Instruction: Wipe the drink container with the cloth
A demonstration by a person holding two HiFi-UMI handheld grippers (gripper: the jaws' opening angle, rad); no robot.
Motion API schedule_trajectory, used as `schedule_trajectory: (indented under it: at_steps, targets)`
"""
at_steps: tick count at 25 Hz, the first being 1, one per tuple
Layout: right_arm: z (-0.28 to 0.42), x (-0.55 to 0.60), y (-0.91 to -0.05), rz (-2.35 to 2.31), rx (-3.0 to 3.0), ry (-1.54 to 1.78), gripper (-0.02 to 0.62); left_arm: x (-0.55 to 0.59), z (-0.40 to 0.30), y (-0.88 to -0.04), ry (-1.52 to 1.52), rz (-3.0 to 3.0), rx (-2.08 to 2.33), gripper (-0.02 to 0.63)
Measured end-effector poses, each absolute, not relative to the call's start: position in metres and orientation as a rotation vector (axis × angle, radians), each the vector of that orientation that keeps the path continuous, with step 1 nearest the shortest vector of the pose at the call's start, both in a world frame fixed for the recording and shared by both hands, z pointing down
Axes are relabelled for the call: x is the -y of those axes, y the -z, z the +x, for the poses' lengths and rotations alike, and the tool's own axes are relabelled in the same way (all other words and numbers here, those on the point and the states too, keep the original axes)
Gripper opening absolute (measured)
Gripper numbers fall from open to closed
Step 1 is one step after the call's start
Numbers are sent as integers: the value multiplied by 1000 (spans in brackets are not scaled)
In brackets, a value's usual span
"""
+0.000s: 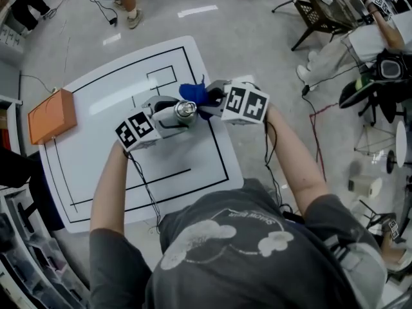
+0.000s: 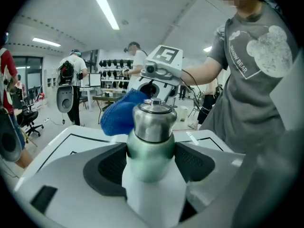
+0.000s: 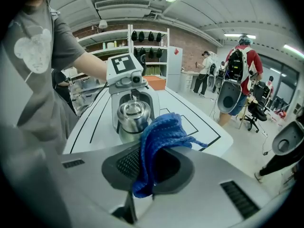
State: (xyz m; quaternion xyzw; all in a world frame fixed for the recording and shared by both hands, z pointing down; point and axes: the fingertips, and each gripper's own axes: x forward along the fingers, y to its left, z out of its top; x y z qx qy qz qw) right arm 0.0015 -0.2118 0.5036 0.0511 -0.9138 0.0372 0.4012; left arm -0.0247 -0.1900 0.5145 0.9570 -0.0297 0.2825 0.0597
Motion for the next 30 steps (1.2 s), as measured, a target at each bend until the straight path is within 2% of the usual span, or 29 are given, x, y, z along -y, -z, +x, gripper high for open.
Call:
schedule_trajectory:
  at_steps: [15,30]
  targets:
    - [5,214,-558,146,2244,-187,41,190,-28,-517,-826,2848,236,318]
    - [29,201,-539,398,2286,-160,43,178,-43,-499,-473,2571,1130,318]
